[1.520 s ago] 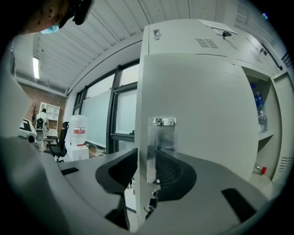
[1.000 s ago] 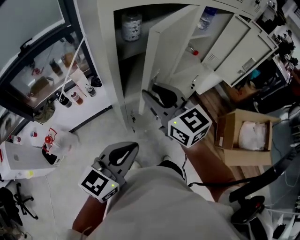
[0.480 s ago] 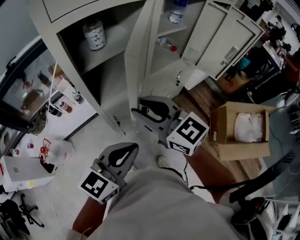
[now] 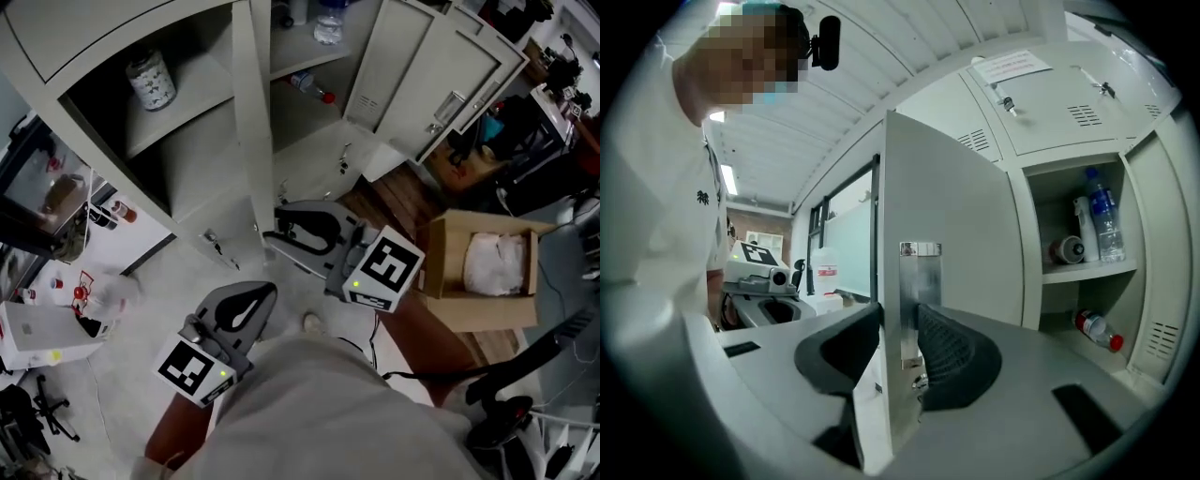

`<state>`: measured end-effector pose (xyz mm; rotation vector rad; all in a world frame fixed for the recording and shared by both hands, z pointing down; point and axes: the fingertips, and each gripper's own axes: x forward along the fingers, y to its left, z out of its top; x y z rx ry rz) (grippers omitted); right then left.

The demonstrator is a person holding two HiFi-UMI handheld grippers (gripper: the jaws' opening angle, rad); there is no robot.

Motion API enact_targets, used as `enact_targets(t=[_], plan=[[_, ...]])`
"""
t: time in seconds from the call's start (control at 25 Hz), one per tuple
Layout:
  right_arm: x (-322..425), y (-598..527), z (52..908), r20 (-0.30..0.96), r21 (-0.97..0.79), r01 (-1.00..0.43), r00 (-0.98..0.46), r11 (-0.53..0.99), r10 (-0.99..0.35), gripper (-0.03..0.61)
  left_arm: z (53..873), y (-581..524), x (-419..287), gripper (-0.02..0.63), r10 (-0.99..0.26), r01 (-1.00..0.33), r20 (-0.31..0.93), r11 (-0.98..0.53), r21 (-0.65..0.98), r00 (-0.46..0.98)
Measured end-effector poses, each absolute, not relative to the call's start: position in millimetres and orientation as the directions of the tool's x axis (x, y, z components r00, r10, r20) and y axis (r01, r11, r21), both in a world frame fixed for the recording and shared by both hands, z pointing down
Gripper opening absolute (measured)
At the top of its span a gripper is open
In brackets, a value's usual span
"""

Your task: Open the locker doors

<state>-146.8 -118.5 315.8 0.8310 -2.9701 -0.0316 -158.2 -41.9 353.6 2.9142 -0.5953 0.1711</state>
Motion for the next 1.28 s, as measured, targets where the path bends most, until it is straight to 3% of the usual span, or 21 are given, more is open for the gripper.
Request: enact_targets(t=[0.56, 1.28], plan=[[-35, -122, 315, 0.064, 0.012, -0.486, -0.872, 0.874, -0.486, 0.081, 353, -33, -48, 0.009, -0.426, -0.441, 0.12, -0.885, 0.15, 0.897], [39, -154, 316, 0.026, -0.029, -0.501, -0.865, 0.865, -0.5, 0.061, 363, -30, -20, 0.009, -0.506, -0.529, 0.177, -0.839, 0.127, 0.844]])
